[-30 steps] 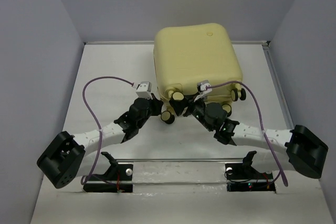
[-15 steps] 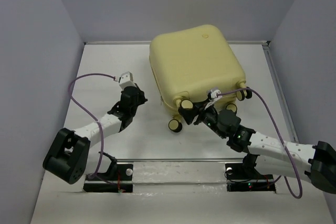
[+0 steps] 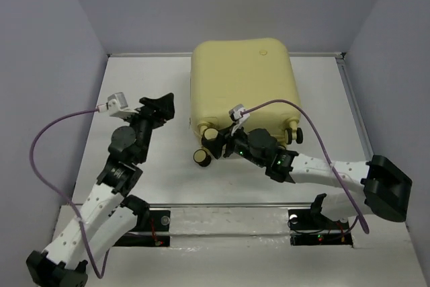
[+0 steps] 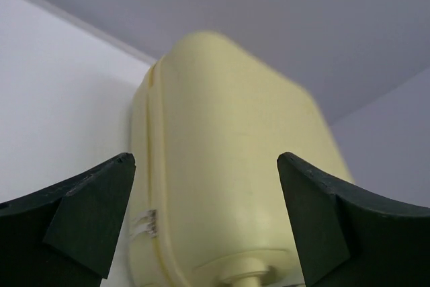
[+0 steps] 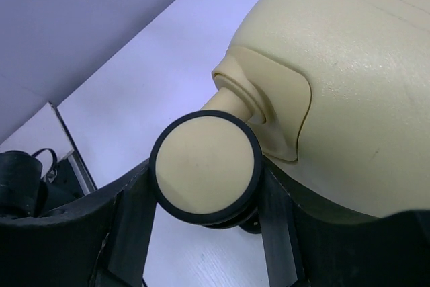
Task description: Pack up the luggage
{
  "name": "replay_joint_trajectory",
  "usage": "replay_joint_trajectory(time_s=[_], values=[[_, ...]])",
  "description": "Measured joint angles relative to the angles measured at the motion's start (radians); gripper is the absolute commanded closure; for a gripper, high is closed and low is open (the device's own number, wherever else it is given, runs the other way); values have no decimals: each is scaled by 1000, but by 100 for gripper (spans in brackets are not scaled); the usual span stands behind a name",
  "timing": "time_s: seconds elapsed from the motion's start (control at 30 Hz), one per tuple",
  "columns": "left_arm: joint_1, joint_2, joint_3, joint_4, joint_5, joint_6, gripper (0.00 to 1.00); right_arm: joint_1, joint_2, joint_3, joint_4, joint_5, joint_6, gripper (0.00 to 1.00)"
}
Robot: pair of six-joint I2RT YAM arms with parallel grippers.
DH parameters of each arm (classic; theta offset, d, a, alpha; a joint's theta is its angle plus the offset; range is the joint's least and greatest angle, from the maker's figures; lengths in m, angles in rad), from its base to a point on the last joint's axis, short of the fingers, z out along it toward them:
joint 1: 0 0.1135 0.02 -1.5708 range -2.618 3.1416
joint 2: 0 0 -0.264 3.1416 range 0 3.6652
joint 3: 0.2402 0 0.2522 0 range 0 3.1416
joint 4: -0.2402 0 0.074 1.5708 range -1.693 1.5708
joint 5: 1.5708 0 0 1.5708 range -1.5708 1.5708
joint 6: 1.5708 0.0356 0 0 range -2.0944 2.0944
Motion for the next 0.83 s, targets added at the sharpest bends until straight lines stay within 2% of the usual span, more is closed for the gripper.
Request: replay_joint_trajectory(time_s=[0.03,0.07,0.1,0.13,0.27,0.4,0.6,0.7,0.83], values=[[0,-65,38,-38,0,6,1,19,42,39,-9,2,-16,76],[0,-105,82,-78,0,14,1,37,66,67,-20,11,-28,59],[0,-138,127,-111,1,26,2,56,93,97,-29,21,-43,21],[0,-168,175,-145,1,39,1,70,109,120,-43,25,-56,0],[0,-248,299,-264,6,79,1,138,135,220,-124,51,-68,0],[0,-299,323,-378,28,115,1,182,51,290,-232,128,-101,0],[0,-309,354,-485,112,169,1,180,-292,317,-425,260,-208,0],[0,-313,386,-491,138,196,1,180,-475,323,-440,337,-254,0],[0,-344,383,-475,163,229,1,179,-638,311,-397,474,-292,0]])
